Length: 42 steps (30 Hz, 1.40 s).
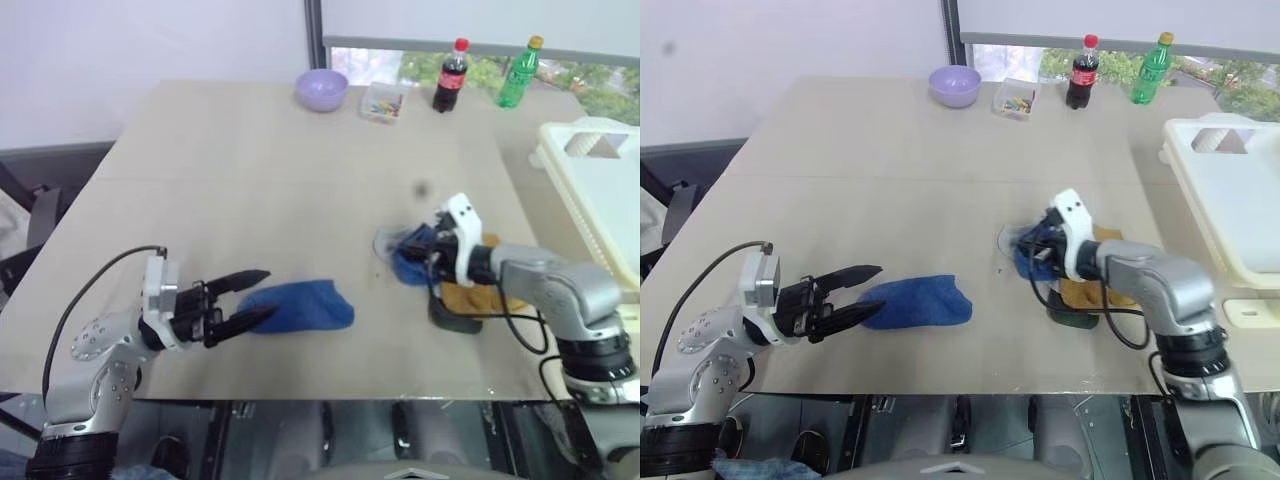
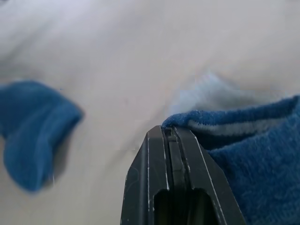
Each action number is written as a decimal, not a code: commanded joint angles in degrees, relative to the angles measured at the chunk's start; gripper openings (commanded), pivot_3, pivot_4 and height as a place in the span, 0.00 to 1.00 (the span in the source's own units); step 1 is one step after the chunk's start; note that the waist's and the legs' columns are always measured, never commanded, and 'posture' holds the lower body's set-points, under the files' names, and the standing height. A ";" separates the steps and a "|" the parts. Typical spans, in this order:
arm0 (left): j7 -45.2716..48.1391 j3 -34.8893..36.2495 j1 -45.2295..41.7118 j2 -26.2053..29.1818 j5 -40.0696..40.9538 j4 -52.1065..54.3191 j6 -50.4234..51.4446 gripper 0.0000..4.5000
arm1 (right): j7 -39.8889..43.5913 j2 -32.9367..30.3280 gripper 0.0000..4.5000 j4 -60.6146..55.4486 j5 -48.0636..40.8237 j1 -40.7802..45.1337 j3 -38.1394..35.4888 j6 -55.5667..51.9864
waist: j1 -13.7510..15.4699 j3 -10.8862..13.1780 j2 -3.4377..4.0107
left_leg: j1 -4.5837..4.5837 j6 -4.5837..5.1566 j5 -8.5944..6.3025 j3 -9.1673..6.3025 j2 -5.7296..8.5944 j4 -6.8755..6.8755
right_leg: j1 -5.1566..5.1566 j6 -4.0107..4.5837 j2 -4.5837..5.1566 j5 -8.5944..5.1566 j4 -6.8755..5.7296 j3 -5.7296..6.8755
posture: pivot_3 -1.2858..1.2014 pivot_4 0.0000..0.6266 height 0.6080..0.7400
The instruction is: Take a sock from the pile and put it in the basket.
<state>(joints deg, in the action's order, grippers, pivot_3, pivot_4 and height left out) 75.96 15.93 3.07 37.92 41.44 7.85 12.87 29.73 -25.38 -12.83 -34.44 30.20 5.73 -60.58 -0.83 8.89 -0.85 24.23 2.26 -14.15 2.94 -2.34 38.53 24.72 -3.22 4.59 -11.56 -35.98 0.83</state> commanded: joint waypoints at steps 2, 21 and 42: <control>-0.28 1.00 0.17 0.04 0.34 1.52 -0.95 0.71 | 0.82 4.74 0.01 4.89 3.18 5.26 3.28 4.98 | 0.01 0.01 0.01 | 0.01 0.00 0.00 0.02 0.00 0.00 | 0.00 0.00 -0.01 0.00 -0.01 0.01 | 0.52 0.24 0.93; -0.22 0.89 0.20 0.35 0.37 1.28 -1.23 0.71 | 3.48 32.74 0.01 31.24 12.97 29.46 6.49 27.51 | -1.36 0.02 0.02 | -0.15 -0.10 0.04 0.34 -0.10 -0.06 | 0.07 -0.05 -0.04 0.05 -0.36 -0.03 | 0.52 0.24 0.93; -1.71 4.42 -0.34 1.65 0.84 -1.16 -1.20 0.71 | 2.10 18.96 0.01 19.55 23.18 8.36 12.09 15.60 | -1.34 0.01 -0.06 | -0.33 -0.19 0.10 0.44 -0.05 -0.14 | 0.06 0.15 0.06 -0.08 -0.49 -0.10 | 0.52 0.24 0.93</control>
<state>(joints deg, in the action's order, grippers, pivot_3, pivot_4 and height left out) 74.56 18.34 3.35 38.70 41.82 6.61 12.08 31.89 -5.82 9.65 -11.25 38.76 19.25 -44.27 -2.18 8.90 -0.92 23.90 2.07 -14.05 3.38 -2.39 38.39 24.78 -3.08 4.65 -11.64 -36.47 0.73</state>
